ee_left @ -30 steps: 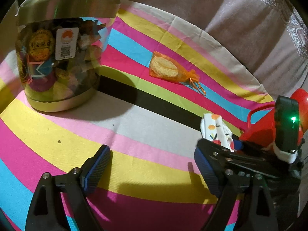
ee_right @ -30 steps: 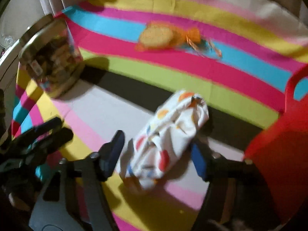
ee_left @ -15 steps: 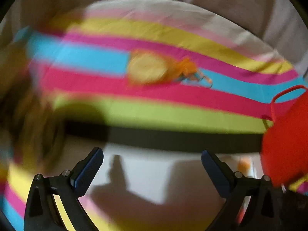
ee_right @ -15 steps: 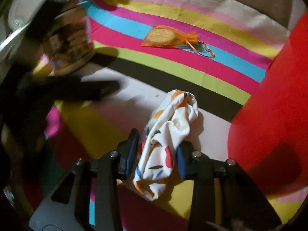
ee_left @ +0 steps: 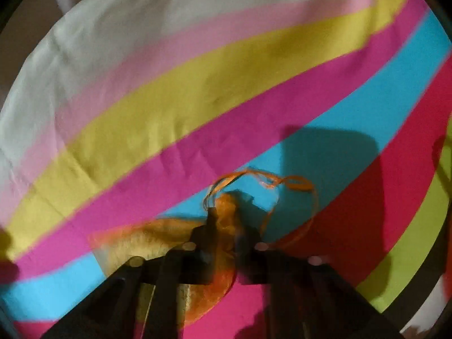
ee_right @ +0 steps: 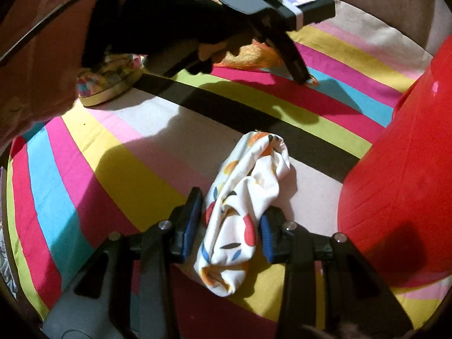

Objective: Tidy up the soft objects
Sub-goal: 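Grasp the orange mesh pouch with the left tool while the right tool holds the cloth, then lift the orange pouch and fruit-print cloth and carry both toward the box, then lower both items into the white box and open both tools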

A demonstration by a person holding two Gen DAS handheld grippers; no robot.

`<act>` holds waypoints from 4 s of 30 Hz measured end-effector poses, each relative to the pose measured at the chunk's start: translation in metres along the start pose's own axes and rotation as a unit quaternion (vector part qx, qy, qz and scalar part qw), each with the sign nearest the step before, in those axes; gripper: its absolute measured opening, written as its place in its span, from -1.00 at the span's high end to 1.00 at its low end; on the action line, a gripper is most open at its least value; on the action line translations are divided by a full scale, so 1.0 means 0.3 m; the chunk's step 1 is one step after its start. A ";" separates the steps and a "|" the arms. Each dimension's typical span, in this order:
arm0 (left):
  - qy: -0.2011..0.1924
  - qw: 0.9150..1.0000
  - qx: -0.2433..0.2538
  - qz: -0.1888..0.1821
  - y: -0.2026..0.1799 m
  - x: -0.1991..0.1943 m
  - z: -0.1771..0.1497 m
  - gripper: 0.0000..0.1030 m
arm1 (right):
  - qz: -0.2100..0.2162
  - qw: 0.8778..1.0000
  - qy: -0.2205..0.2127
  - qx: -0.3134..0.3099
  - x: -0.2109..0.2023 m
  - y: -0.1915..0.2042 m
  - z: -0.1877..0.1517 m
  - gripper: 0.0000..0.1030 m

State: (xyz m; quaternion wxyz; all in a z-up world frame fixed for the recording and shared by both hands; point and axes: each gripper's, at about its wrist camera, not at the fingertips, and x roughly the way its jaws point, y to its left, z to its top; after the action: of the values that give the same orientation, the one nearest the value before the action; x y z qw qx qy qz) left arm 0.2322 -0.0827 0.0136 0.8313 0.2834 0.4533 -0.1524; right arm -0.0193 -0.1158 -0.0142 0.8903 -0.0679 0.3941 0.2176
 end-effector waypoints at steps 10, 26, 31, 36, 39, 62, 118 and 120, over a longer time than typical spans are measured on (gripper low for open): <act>-0.129 0.978 -0.159 -0.046 -0.015 -0.406 -0.440 0.81 | 0.005 1.000 0.000 0.006 -0.002 -0.014 0.000 0.18; -0.150 0.942 -0.295 -0.062 -0.260 -0.743 -0.939 0.80 | 0.022 1.000 -0.004 0.021 -0.001 -0.035 0.005 0.18; -0.150 0.929 -0.328 -0.081 -0.292 -0.793 -1.045 0.80 | 0.061 0.998 -0.005 0.035 -0.025 -0.055 -0.014 0.20; -0.151 0.928 -0.329 -0.089 -0.345 -0.834 -1.102 0.80 | 0.111 0.989 0.007 0.095 -0.126 -0.059 -0.127 0.20; -0.157 0.924 -0.335 -0.101 -0.364 -0.858 -1.123 0.80 | 0.113 0.989 0.009 0.093 -0.193 -0.032 -0.191 0.20; -0.252 0.877 -0.375 -0.166 -0.383 -1.183 -1.172 0.80 | 0.197 0.980 0.016 0.011 -0.387 0.257 -0.279 0.20; -0.223 0.769 -0.560 0.215 -0.279 -1.793 -1.920 -1.00 | 0.228 0.939 0.032 -0.257 -0.760 0.959 -0.201 -0.73; -0.158 0.757 -0.601 0.202 -0.259 -1.717 -1.953 -1.00 | 0.189 0.943 0.057 -0.268 -0.730 0.987 -0.233 -0.73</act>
State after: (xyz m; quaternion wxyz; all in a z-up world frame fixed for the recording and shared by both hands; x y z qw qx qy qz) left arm -0.4778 0.2108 0.1694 0.9021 -0.2174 0.2460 0.2800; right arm -0.3271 0.0559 0.1133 0.7577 -0.2407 0.3766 0.4755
